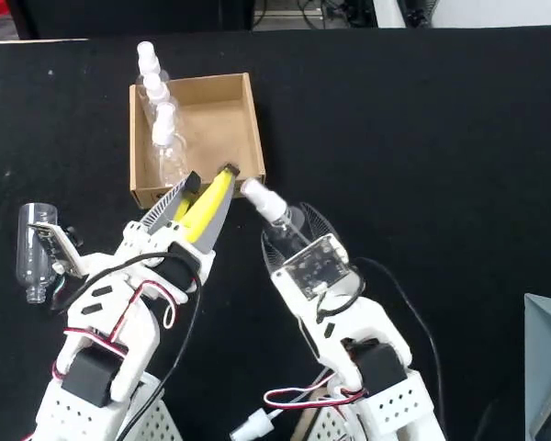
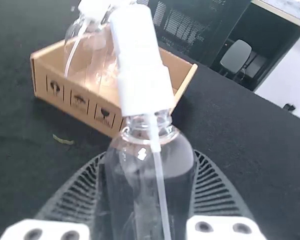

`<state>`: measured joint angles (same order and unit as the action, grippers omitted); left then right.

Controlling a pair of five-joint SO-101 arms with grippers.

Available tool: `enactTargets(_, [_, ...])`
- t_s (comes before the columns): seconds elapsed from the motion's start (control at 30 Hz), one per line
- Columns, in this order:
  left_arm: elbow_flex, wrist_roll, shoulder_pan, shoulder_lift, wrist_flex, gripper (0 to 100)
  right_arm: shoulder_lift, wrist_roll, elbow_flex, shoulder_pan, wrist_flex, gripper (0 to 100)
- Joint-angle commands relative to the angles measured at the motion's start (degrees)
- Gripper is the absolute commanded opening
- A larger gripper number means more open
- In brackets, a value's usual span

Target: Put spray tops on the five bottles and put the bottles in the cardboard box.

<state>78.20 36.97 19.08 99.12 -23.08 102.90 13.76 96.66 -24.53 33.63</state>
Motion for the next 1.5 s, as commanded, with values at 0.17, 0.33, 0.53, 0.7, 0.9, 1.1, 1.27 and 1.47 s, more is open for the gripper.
enactTargets(0.17, [-0.1, -0.1, -0.7, 1.1, 0.2, 20, 6.1, -7.1, -0.8, 0.7, -5.2, 11.9])
enactTargets(0.33, [0.9, -4.9, -0.7, 1.1, 0.2, 20, 6.1, -12.7, -2.7, 0.6, -5.1, 12.0])
enactTargets(0.53, [1.5, -6.8, -0.7, 1.1, 0.2, 20, 6.1, -14.2, -3.6, 0.5, -5.1, 11.9])
enactTargets(0.7, [1.6, -7.9, -0.7, 0.9, 0.2, 20, 6.1, -14.2, -5.0, 0.5, -4.7, 11.8])
enactTargets(0.9, [2.4, -7.9, -0.7, 0.9, 0.7, 20, 6.1, -14.3, -6.1, 0.4, -4.7, 11.7])
enactTargets(1.1, [7.2, -10.2, -0.7, 0.9, 8.5, 20, 6.6, -14.3, -9.8, -3.3, -0.2, 11.7])
enactTargets(1.27, [7.8, -10.5, -0.7, 0.9, 9.6, 20, 6.7, -14.2, -11.7, -4.1, 2.5, 11.7])
enactTargets(1.47, [8.0, -10.5, -0.2, 0.9, 9.7, 20, 6.7, -13.9, -12.1, -4.6, 2.6, 11.7])
